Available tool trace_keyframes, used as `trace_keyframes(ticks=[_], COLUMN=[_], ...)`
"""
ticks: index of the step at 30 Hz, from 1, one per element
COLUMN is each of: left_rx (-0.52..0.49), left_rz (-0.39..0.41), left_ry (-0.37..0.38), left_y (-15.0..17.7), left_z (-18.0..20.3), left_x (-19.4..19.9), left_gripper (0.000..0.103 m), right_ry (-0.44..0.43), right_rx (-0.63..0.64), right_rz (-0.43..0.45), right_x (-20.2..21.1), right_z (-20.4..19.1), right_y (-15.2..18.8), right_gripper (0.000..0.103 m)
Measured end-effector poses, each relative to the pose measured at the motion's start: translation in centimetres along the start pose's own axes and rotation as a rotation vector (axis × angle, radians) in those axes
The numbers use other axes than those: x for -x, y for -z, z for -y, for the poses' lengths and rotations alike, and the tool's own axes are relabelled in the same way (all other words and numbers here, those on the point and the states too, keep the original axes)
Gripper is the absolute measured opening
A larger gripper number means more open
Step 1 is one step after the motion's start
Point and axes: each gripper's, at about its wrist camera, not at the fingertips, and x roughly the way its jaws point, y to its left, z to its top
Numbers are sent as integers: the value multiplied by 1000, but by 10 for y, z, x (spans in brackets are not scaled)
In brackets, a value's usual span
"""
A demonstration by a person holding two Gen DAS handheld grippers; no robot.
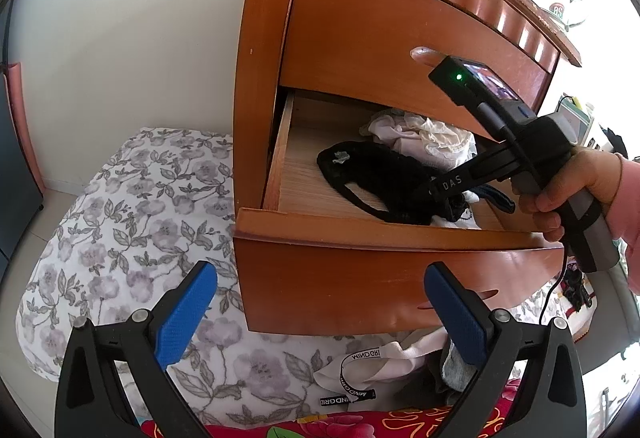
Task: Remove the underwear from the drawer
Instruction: 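Close the right gripper on the black lace garment and lift it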
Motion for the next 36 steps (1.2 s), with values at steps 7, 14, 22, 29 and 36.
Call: trace_keyframes(ticks=[7,14,22,29,36], left_rx=[1,-1,-2,0,0], left_rz=[2,5,14,13,21], left_ry=[0,1,-1,-2,-6], left_y=[-1,-2,-4,-3,-3], left_z=[-1,-1,1,2,4], left_x=[2,6,11,15,20], left_gripper=[103,103,103,103,103], right_ry=[-22,-7,24,71,93], right_rx=[-15,-36,-90,-163,-239], right_rz=[34,89,204,387,481], right_x=[4,26,67,114,141], right_z=[1,10,22,31,39], right_y=[-2,8,27,48,66], right_gripper=[10,8,8,8,8])
